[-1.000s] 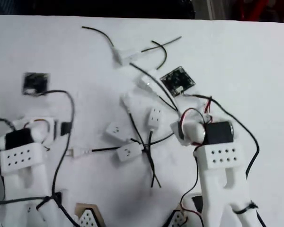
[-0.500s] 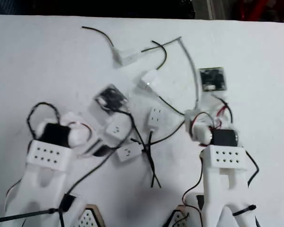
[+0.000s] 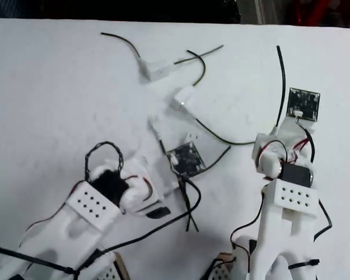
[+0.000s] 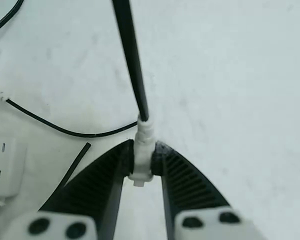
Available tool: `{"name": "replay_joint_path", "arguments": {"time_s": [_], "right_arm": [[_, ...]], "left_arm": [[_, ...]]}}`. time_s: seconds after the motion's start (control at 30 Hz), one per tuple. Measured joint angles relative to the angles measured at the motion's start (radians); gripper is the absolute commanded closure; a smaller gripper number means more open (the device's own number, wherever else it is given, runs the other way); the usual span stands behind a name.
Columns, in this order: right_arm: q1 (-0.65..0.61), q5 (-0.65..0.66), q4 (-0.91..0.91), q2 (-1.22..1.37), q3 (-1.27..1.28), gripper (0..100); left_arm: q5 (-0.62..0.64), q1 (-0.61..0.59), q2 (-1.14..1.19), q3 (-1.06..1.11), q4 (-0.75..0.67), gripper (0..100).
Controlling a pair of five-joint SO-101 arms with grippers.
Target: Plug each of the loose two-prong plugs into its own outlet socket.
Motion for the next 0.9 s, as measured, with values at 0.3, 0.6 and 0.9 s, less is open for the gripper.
{"name": "replay_joint_path", "arguments": {"time_s": [0.3,0.6,0.9], "right_arm": [[0.000,0.000,0.000,0.000,0.000,98.1],[0.000,0.000,0.000,0.000,0.000,98.1],[0.000,0.000,0.000,0.000,0.000,98.1]], "left_arm": [[0.000,0.014,0.150,0.015,-0.072,75],[0.002,0.014,0.549,-0.176,-0.120,75],[0.000,-0.181,0.872,-0.479,-0.077,77]]}}
